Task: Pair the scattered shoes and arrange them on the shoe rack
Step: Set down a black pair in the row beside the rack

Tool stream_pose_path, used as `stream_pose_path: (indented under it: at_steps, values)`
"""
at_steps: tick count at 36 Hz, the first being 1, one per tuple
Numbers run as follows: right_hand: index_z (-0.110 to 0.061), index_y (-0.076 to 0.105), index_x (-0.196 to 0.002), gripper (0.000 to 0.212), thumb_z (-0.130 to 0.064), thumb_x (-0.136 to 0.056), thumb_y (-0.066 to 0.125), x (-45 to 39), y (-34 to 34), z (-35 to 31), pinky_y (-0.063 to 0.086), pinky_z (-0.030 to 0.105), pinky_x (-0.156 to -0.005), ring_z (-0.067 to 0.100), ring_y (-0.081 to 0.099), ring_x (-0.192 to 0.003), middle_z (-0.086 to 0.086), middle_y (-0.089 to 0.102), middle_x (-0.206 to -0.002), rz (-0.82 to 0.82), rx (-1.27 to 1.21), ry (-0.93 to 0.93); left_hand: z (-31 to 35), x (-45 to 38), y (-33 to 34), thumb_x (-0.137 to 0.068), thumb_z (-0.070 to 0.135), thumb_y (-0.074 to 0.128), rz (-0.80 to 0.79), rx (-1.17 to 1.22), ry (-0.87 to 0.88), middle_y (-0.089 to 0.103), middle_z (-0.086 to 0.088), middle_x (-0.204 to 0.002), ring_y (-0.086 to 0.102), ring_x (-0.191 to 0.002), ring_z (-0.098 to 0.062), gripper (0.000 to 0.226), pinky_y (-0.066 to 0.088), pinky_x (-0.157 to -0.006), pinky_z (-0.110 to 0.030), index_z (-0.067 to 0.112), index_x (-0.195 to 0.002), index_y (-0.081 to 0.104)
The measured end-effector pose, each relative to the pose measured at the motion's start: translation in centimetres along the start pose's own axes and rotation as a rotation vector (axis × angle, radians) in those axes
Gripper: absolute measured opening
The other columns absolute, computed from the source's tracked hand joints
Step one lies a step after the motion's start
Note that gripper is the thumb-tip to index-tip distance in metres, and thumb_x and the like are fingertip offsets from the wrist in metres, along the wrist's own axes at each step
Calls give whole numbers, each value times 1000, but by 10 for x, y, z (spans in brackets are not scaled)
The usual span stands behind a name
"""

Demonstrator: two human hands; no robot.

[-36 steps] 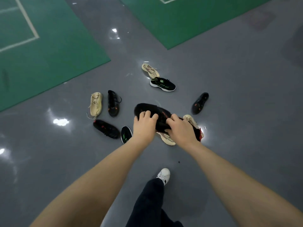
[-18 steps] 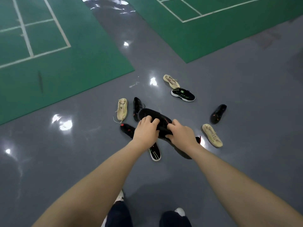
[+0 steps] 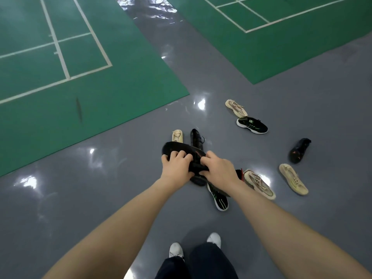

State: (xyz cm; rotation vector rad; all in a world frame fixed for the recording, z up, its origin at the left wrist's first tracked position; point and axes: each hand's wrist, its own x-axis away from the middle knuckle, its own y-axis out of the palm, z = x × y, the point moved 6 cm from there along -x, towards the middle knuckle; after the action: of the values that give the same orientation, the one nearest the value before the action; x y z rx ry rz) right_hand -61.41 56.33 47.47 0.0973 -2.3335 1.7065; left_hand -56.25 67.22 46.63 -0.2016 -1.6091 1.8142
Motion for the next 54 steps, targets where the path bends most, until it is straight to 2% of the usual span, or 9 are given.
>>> stream_pose_path:
  at_steps: [10, 18, 25, 31, 33, 39, 43, 49, 54]
  values:
    - [-16, 56, -108, 26, -35, -90, 58, -88, 15, 9, 30, 29, -65, 25, 54, -84, 1, 48, -109, -58, -31, -36, -37, -81, -4, -88, 29, 58, -35, 40, -83, 48, 3, -123, 37, -125, -22, 35, 21, -106, -45, 21, -122, 51]
    - [-17, 55, -107, 25, -34, -89, 60, -174, 17, 55, 35, 31, -69, 24, 55, -89, 1, 47, -108, -64, -96, 21, -40, -174, -11, -91, 29, 55, -25, -41, -57, 50, 4, -122, 37, -125, -22, 28, 23, -102, -47, 21, -117, 53]
    - [-17, 56, -105, 25, -34, -88, 61, -230, 33, 75, 42, 33, -70, 23, 58, -84, 0, 49, -109, -53, -149, 26, -59, -228, 0, -92, 22, 52, 2, -25, -55, 52, 7, -124, 31, -133, -21, 26, 20, -104, -47, 20, -118, 52]
    - [-16, 54, -109, 29, -37, -89, 59, -267, 63, 80, 31, 28, -66, 15, 44, -74, -1, 49, -108, -96, -141, 12, -89, -264, 24, -92, 20, 53, -42, -45, -21, 56, 6, -121, 30, -135, -21, 24, 16, -105, -46, 18, -115, 53]
    - [-17, 54, -109, 28, -36, -89, 60, -276, 77, 79, 31, 28, -66, 14, 43, -74, -2, 49, -108, -108, -161, 40, -101, -271, 37, -92, 21, 53, -62, -21, -33, 56, 6, -119, 31, -134, -21, 24, 17, -104, -47, 19, -116, 54]
    - [-18, 55, -109, 28, -34, -87, 61, -297, 135, 63, 43, 34, -71, 22, 57, -89, -1, 51, -108, -117, -239, 173, -146, -286, 80, -91, 21, 55, -114, 64, -61, 56, 5, -116, 33, -131, -21, 24, 19, -105, -48, 20, -115, 55]
    - [-17, 54, -109, 29, -35, -88, 61, -310, 180, 46, 41, 34, -73, 22, 57, -91, 0, 51, -108, -110, -288, 265, -181, -298, 109, -90, 18, 54, -146, 26, 5, 56, 5, -114, 32, -133, -21, 24, 16, -105, -47, 20, -114, 56]
    - [-15, 56, -108, 29, -34, -87, 62, -316, 251, 32, 34, 31, -65, 22, 58, -86, -1, 51, -106, -116, -396, 361, -219, -310, 159, -86, 11, 55, -197, 26, 55, 57, 4, -112, 31, -132, -20, 23, 6, -100, -41, 16, -108, 57]
    - [-11, 59, -105, 32, -36, -85, 65, -321, 320, 37, 37, 30, -70, 24, 54, -91, 3, 55, -104, -129, -438, 329, -243, -316, 224, -87, 9, 52, -227, 15, 77, 57, 4, -116, 26, -136, -18, 26, 3, -102, -38, 17, -111, 59]
